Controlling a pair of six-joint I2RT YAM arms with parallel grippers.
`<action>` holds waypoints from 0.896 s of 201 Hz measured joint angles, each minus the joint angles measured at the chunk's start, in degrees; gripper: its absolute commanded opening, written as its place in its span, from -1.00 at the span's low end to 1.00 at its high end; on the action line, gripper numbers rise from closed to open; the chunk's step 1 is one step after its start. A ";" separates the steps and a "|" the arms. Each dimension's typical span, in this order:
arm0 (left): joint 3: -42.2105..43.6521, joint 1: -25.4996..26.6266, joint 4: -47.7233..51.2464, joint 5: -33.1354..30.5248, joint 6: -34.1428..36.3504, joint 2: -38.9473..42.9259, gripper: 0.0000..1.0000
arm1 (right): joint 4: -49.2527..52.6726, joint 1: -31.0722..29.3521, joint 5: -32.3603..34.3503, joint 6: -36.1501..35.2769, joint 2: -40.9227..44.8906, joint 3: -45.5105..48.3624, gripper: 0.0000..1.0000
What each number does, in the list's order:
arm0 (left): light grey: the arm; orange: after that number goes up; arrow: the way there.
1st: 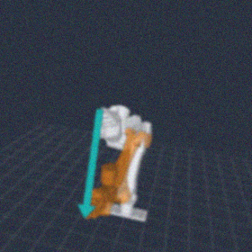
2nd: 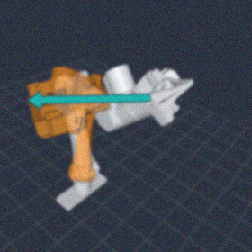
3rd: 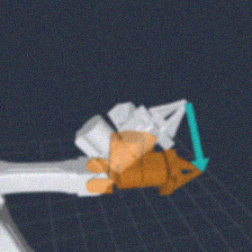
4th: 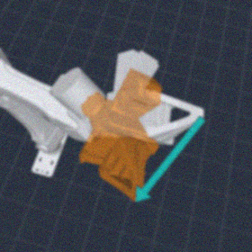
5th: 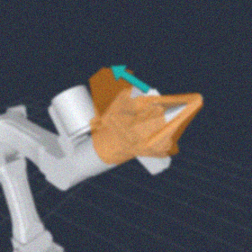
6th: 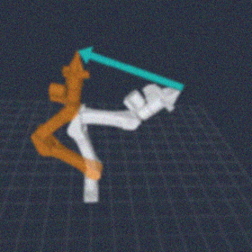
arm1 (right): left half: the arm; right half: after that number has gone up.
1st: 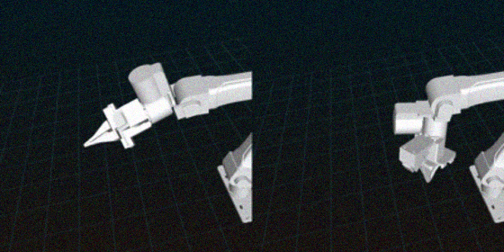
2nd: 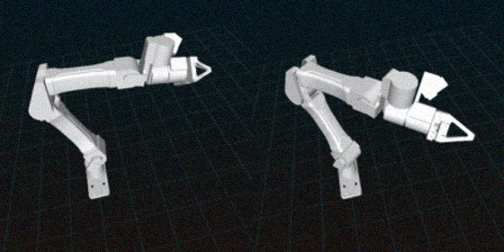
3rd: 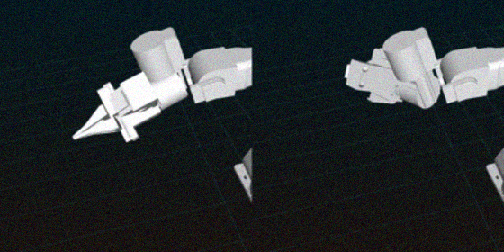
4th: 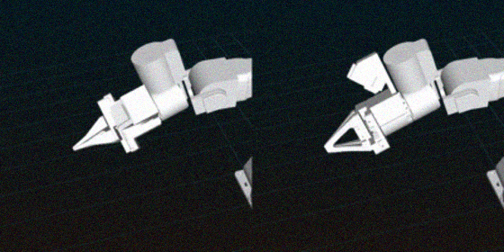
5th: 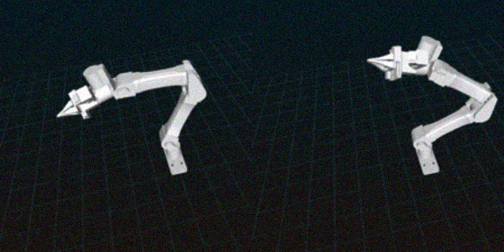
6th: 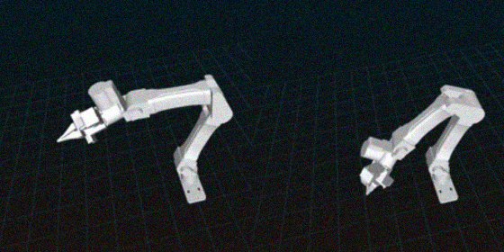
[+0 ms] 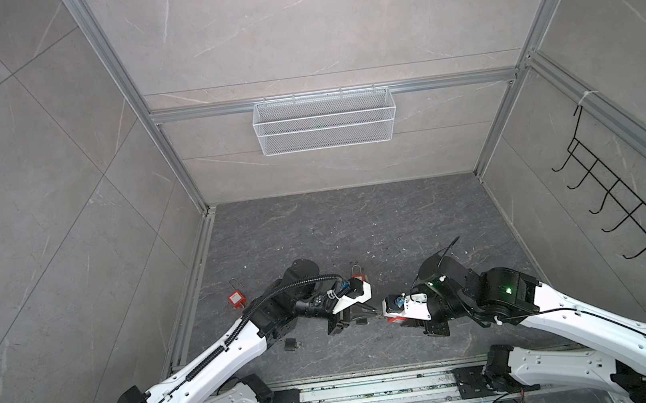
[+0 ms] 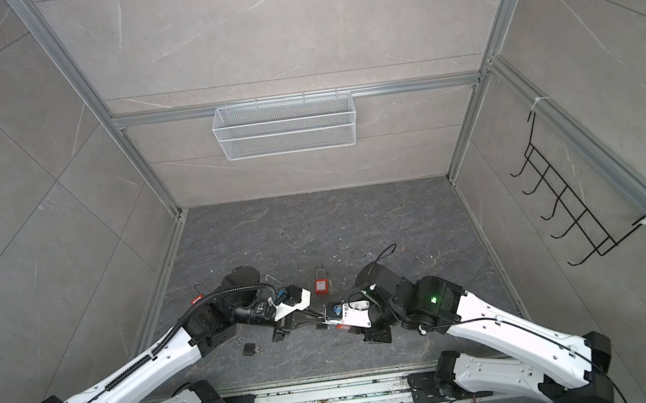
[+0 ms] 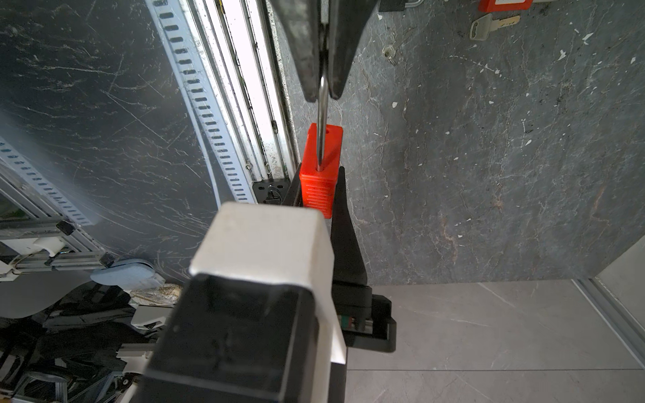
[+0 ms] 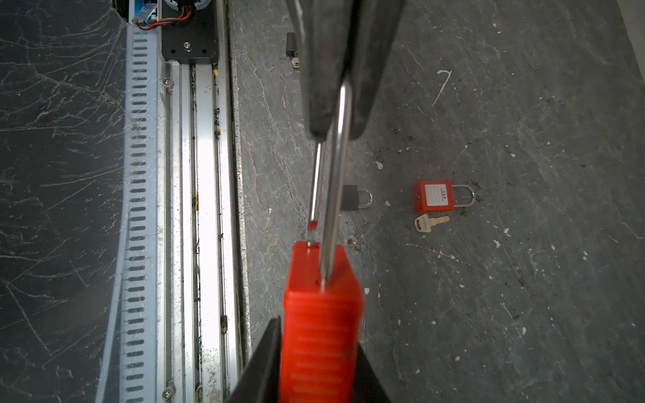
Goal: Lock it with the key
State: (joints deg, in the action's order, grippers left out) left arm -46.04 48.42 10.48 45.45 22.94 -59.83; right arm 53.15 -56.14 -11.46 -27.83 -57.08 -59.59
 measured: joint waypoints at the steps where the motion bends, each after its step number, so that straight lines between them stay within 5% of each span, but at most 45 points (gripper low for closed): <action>1: 0.00 0.00 0.00 0.00 0.00 0.00 -1.00 | 0.00 0.00 0.00 0.00 0.00 0.00 -0.78; 116: 1.79 2.08 -2.75 -1.66 -5.62 -1.25 -1.00 | -1.53 0.24 2.16 -3.10 -1.01 2.12 -0.88; 180: 4.55 3.78 -3.28 -5.60 -2.80 2.86 -1.00 | -1.53 0.35 -1.62 -3.28 -2.01 2.12 -0.89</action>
State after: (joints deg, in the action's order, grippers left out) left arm -41.50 52.21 7.20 39.86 20.14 -56.97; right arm 51.62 -55.79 -13.08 -31.11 -59.09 -57.47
